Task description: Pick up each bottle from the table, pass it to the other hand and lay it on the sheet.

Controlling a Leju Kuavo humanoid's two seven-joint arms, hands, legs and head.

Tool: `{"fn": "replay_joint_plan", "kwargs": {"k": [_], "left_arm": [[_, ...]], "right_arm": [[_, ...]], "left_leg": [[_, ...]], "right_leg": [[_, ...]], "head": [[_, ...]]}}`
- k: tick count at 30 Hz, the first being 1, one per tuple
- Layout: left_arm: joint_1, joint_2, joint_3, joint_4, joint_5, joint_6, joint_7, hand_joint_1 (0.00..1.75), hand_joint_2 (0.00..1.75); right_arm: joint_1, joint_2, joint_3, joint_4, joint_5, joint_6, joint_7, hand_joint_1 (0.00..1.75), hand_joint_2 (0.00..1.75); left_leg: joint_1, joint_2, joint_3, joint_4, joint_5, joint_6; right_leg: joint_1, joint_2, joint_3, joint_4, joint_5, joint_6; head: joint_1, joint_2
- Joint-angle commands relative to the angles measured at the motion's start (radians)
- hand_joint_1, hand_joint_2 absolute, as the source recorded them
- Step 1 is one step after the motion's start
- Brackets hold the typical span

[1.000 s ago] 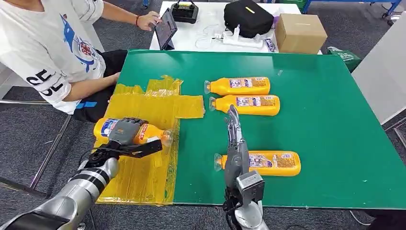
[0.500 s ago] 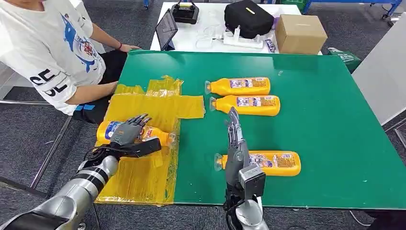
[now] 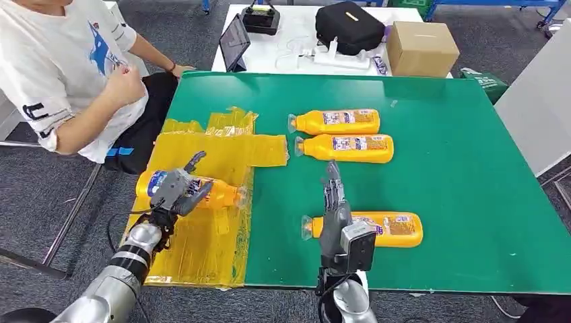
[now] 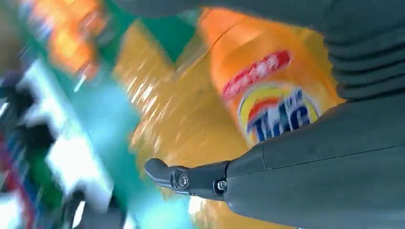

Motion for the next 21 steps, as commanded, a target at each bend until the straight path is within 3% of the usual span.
{"fn": "replay_joint_plan", "kwargs": {"k": [1, 3, 4, 6, 7, 8, 12, 21], "left_arm": [[0.043, -0.107, 0.122, -0.24, 0.016, 0.421, -0.162, 0.0, 0.0], [0.053, -0.1, 0.104, -0.256, -0.009, 0.462, -0.17, 0.0, 0.0], [0.065, -0.104, 0.098, -0.273, -0.022, 0.509, -0.184, 0.0, 0.0], [0.084, -0.108, 0.085, -0.295, -0.027, 0.527, -0.186, 0.0, 0.0], [0.105, -0.112, 0.074, -0.318, -0.032, 0.537, -0.194, 0.0, 0.0], [0.126, -0.114, 0.057, -0.334, -0.047, 0.549, -0.199, 0.0, 1.75], [0.18, -0.11, 0.005, -0.336, -0.11, 0.542, -0.175, 0.0, 1.75], [0.215, -0.11, 0.0, -0.265, -0.127, 0.518, -0.163, 0.0, 1.75]], "right_arm": [[-0.078, -0.081, 0.089, 0.115, 0.205, -0.054, 0.086, 0.0, 0.0], [-0.081, -0.099, 0.084, 0.106, 0.229, -0.058, 0.096, 0.0, 0.0], [-0.09, -0.135, 0.096, 0.105, 0.325, -0.079, 0.146, 0.0, 1.75], [-0.089, -0.167, 0.085, 0.08, 0.378, -0.085, 0.17, 0.0, 1.75], [-0.092, -0.201, 0.087, 0.07, 0.467, -0.09, 0.23, 0.0, 1.75], [-0.093, -0.229, 0.086, 0.053, 0.51, -0.082, 0.257, 0.0, 1.75], [-0.102, -0.333, 0.044, 0.004, 0.609, -0.052, 0.342, 0.0, 1.75], [-0.072, -0.409, -0.065, -0.068, 0.614, 0.024, 0.419, 0.0, 1.75]], "left_leg": [[0.002, 0.001, -0.001, 0.001, -0.001, -0.001], [0.002, 0.001, -0.001, 0.0, 0.0, -0.001], [0.002, 0.001, 0.0, 0.0, -0.001, -0.001], [0.001, 0.001, -0.001, 0.0, 0.0, 0.0], [0.001, 0.0, -0.001, 0.0, 0.0, 0.0], [0.001, 0.0, -0.001, 0.0, 0.0, 0.0], [0.0, 0.0, -0.001, 0.0, 0.0, 0.0], [-0.002, -0.001, -0.001, 0.0, 0.0, 0.0]], "right_leg": [[0.003, -0.001, 0.0, -0.001, 0.0, -0.002], [0.002, 0.0, 0.0, -0.002, 0.001, -0.001], [0.002, 0.0, 0.001, -0.002, 0.001, -0.002], [0.001, 0.0, 0.0, -0.002, 0.001, -0.001], [0.001, 0.0, 0.0, -0.002, 0.001, -0.001], [0.001, -0.001, 0.001, -0.003, 0.001, -0.001], [0.0, -0.001, 0.0, -0.002, 0.0, -0.001], [-0.001, -0.002, 0.0, -0.002, 0.0, -0.001]], "head": [[0.0, 0.0], [0.0, 0.0], [0.0, 0.0], [0.0, 0.0], [0.0, 0.0], [0.0, 0.0], [0.0, 0.0], [0.0, 0.0]]}}
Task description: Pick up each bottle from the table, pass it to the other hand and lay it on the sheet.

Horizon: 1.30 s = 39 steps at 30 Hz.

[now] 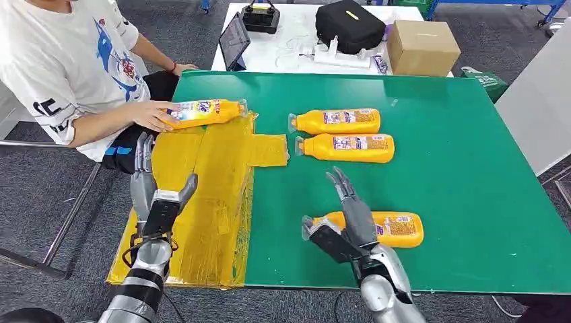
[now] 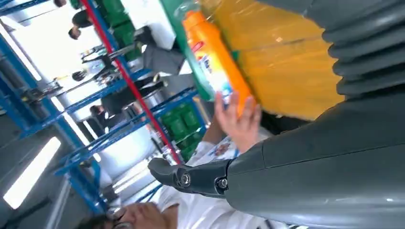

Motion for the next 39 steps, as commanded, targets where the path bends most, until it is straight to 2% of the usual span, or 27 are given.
{"fn": "replay_joint_plan", "kwargs": {"k": [1, 3, 7, 12, 15, 19, 29, 35, 39], "left_arm": [[0.022, -0.007, -0.028, 0.051, -0.009, -0.014, 0.011, 0.0, 1.75], [0.019, -0.008, -0.029, 0.049, -0.009, -0.015, 0.011, 0.0, 1.75], [0.031, -0.011, -0.029, 0.073, -0.027, -0.047, 0.031, 0.0, 1.75], [0.018, -0.018, -0.033, 0.117, -0.032, -0.058, 0.029, 0.0, 1.75], [0.005, -0.022, -0.037, 0.14, -0.028, -0.073, 0.037, 0.0, 1.75], [-0.008, -0.023, -0.047, 0.163, -0.027, -0.073, 0.038, 0.0, 1.75], [-0.013, -0.023, -0.051, 0.168, -0.021, -0.075, 0.034, 0.0, 1.75], [-0.029, -0.028, -0.066, 0.188, -0.004, -0.086, 0.03, 0.0, 1.75], [-0.039, -0.033, -0.073, 0.208, 0.006, -0.09, 0.029, 0.0, 1.75]], "right_arm": [[-0.013, -0.121, -0.069, -0.044, -0.001, 0.046, 0.036, 0.0, 1.75], [-0.011, -0.116, -0.067, -0.044, 0.0, 0.043, 0.037, 0.0, 1.75], [0.016, -0.164, -0.09, -0.053, -0.014, 0.102, 0.081, 0.0, 1.75], [0.011, -0.187, -0.092, 0.0, -0.015, 0.159, 0.101, 0.0, 1.75], [0.004, -0.197, -0.083, 0.045, -0.017, 0.191, 0.124, 0.0, 1.75], [0.016, -0.258, -0.075, 0.038, -0.085, 0.26, 0.12, 0.0, 1.75], [0.028, -0.284, -0.076, 0.01, -0.113, 0.283, 0.118, 0.0, 1.75], [0.062, -0.418, -0.09, -0.06, -0.175, 0.365, 0.158, 0.0, 1.75], [0.064, -0.467, -0.088, -0.061, -0.173, 0.395, 0.188, 0.0, 1.75]], "left_leg": [[0.0, -0.001, 0.001, 0.0, 0.0, -0.001], [0.001, 0.0, 0.0, 0.0, 0.0, -0.001], [0.002, 0.001, 0.002, 0.0, -0.001, -0.001], [0.002, -0.002, 0.002, 0.0, 0.0, 0.0], [0.002, 0.001, 0.002, 0.0, -0.001, -0.001], [0.002, -0.002, 0.001, 0.0, 0.0, -0.001], [0.001, 0.0, 0.0, 0.0, -0.001, -0.001], [0.0, -0.002, -0.001, 0.001, -0.001, -0.001], [0.0, -0.002, -0.001, 0.001, 0.0, -0.001]], "right_leg": [[0.0, -0.002, 0.001, 0.0, 0.0, -0.001], [0.001, -0.001, 0.0, 0.0, 0.0, -0.001], [0.003, -0.002, 0.002, -0.001, 0.0, -0.002], [0.002, -0.004, 0.004, -0.002, 0.0, -0.002], [0.003, -0.001, 0.004, -0.002, 0.0, -0.003], [0.002, -0.004, 0.003, -0.002, 0.0, -0.003], [0.002, -0.002, 0.001, -0.001, 0.0, -0.002], [0.001, -0.003, 0.0, 0.0, -0.001, -0.002], [0.0, -0.003, 0.001, -0.001, 0.0, -0.001]], "head": [[0.0, 0.0], [0.0, 0.0], [0.0, 0.0], [0.0, 0.0], [0.0, 0.0], [0.0, 0.0], [0.0, 0.0], [-0.001, 0.0], [0.0, 0.0]]}}
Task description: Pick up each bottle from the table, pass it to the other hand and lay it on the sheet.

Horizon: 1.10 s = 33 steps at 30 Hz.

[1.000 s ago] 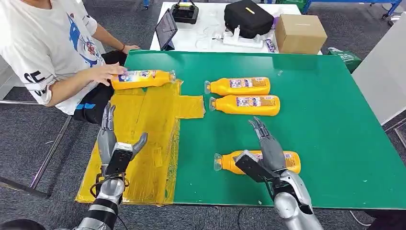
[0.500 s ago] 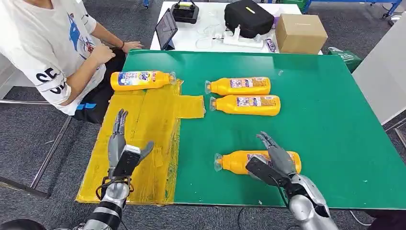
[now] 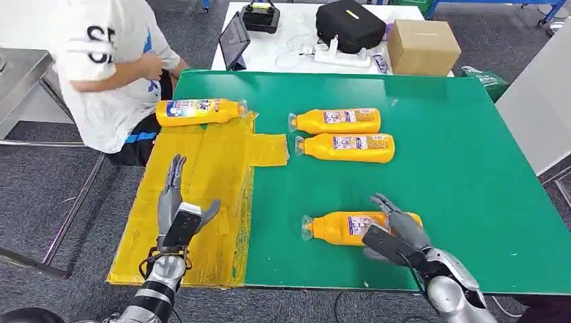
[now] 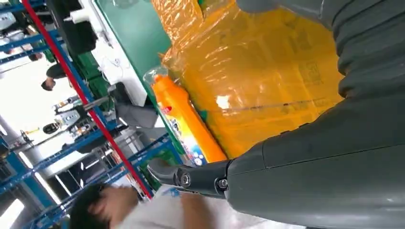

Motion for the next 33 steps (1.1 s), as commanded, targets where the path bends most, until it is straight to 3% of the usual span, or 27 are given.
{"fn": "replay_joint_plan", "kwargs": {"k": [1, 10, 15, 26, 31, 33], "left_arm": [[-0.059, -0.011, -0.028, 0.103, 0.024, -0.011, 0.001, 0.0, 1.75], [-0.083, -0.025, -0.05, 0.146, 0.071, -0.033, 0.004, 0.0, 1.75], [-0.091, -0.032, -0.061, 0.176, 0.089, -0.03, 0.001, 0.0, 1.75], [-0.092, -0.03, -0.062, 0.177, 0.091, -0.03, 0.0, 0.0, 1.75], [-0.087, -0.033, -0.068, 0.173, 0.106, -0.025, 0.001, 0.0, 1.75], [-0.083, -0.031, -0.064, 0.167, 0.109, -0.025, 0.002, 0.0, 1.75]], "right_arm": [[0.003, -0.143, 0.006, -0.006, 0.002, 0.07, 0.074, 0.0, 1.75], [-0.08, -0.186, 0.119, 0.134, 0.046, 0.139, 0.16, 0.0, 1.75], [-0.145, -0.107, 0.192, 0.272, 0.122, 0.106, 0.191, 0.0, 1.75], [-0.149, -0.108, 0.194, 0.273, 0.123, 0.103, 0.191, 0.0, 1.75], [-0.179, 0.004, 0.199, 0.364, 0.17, 0.006, 0.155, 0.0, 1.75], [-0.173, 0.031, 0.192, 0.36, 0.197, -0.044, 0.128, 0.09, 1.75]], "left_leg": [[0.001, -0.002, 0.002, 0.001, -0.001, -0.001], [0.0, 0.001, 0.002, 0.0, 0.0, -0.001], [0.001, 0.003, 0.004, -0.001, 0.0, -0.001], [0.001, 0.003, 0.005, 0.0, 0.0, -0.001], [0.002, 0.004, 0.007, -0.001, 0.0, -0.001], [0.003, 0.006, 0.009, -0.002, 0.001, -0.002]], "right_leg": [[0.002, -0.003, 0.003, -0.001, 0.0, -0.002], [0.0, 0.0, 0.002, -0.001, 0.001, 0.0], [0.002, 0.001, 0.004, -0.003, 0.002, -0.001], [0.001, 0.001, 0.004, -0.002, 0.002, 0.0], [0.003, 0.002, 0.007, -0.003, 0.003, -0.001], [0.004, 0.004, 0.008, -0.004, 0.004, -0.002]], "head": [[0.0, 0.0], [0.0, 0.0], [0.0, 0.0], [0.0, 0.0], [0.0, 0.0], [0.0, 0.0]]}}
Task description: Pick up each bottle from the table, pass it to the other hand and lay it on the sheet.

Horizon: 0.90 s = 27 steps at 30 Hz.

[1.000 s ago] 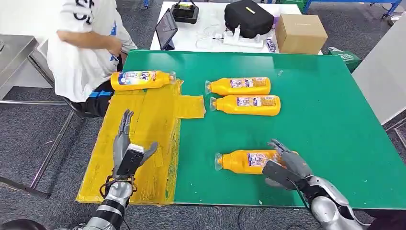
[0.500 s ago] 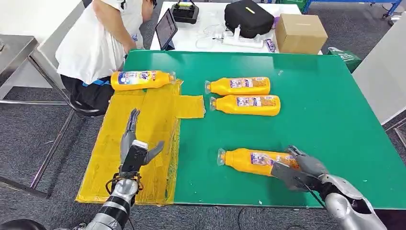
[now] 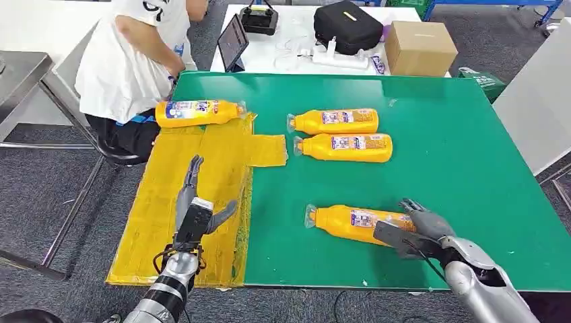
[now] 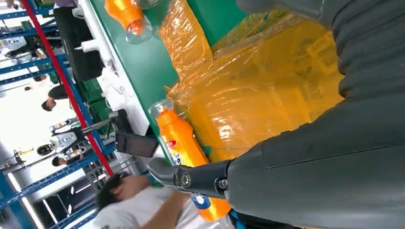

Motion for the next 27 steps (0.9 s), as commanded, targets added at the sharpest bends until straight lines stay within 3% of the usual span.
{"fn": "replay_joint_plan", "kwargs": {"k": [1, 2, 3, 5, 20, 22, 25, 27], "left_arm": [[-0.032, 0.004, -0.012, 0.058, 0.015, -0.002, 0.001, 0.0, 1.75], [-0.032, 0.003, -0.009, 0.058, 0.016, -0.004, -0.001, 0.0, 1.75], [-0.033, 0.003, -0.01, 0.057, 0.016, -0.01, -0.003, 0.0, 1.75], [-0.035, 0.0, -0.009, 0.058, 0.016, -0.013, -0.005, 0.0, 1.75], [-0.01, -0.015, -0.012, 0.019, 0.018, -0.057, 0.01, 0.0, 1.75], [0.003, -0.017, -0.009, -0.004, 0.03, -0.077, 0.018, 0.0, 1.75], [0.056, -0.038, 0.002, -0.099, 0.109, -0.16, 0.053, 0.0, 1.75], [0.086, -0.05, -0.011, -0.151, 0.181, -0.227, 0.085, 0.0, 1.75]], "right_arm": [[-0.021, 0.161, 0.053, 0.154, 0.053, -0.116, -0.076, 0.35, 1.75], [-0.013, 0.167, 0.049, 0.14, 0.062, -0.138, -0.101, 0.93, 1.75], [-0.005, 0.174, 0.04, 0.133, 0.039, -0.137, -0.132, 1.33, 1.75], [0.013, 0.181, 0.031, 0.113, 0.047, -0.159, -0.161, 1.75, 1.75], [0.099, 0.34, -0.134, -0.015, 0.01, -0.269, -0.29, 1.75, 1.75], [0.112, 0.38, -0.176, -0.054, 0.008, -0.34, -0.327, 1.75, 1.75], [0.162, 0.504, -0.253, -0.219, 0.037, -0.606, -0.413, 1.75, 1.75], [0.193, 0.546, -0.261, -0.32, 0.017, -0.689, -0.44, 1.75, 1.75]], "left_leg": [[0.003, 0.004, 0.003, -0.002, 0.001, -0.002], [0.002, 0.004, 0.002, -0.001, 0.0, -0.001], [0.003, 0.004, 0.003, -0.001, 0.001, -0.002], [0.002, 0.003, 0.002, -0.001, 0.0, -0.001], [0.002, 0.002, 0.0, 0.0, 0.0, -0.001], [0.003, 0.002, -0.001, 0.0, 0.0, -0.002], [0.003, 0.003, -0.002, 0.001, -0.001, -0.002], [0.003, 0.003, -0.003, 0.001, -0.002, -0.002]], "right_leg": [[0.003, 0.003, 0.003, -0.003, 0.003, -0.002], [0.002, 0.003, 0.002, -0.002, 0.002, -0.001], [0.003, 0.003, 0.003, -0.003, 0.003, -0.002], [0.002, 0.002, 0.002, -0.002, 0.002, -0.001], [0.001, 0.002, 0.0, 0.0, 0.001, -0.001], [0.002, 0.001, 0.0, 0.0, 0.001, -0.001], [0.002, 0.003, -0.002, 0.001, 0.001, -0.002], [0.002, 0.002, -0.003, 0.002, 0.0, -0.002]], "head": [[0.0, 0.0], [0.0, 0.0], [0.0, 0.0], [0.0, 0.0], [0.0, 0.0], [0.0, 0.0], [0.0, 0.0], [0.0, 0.0]]}}
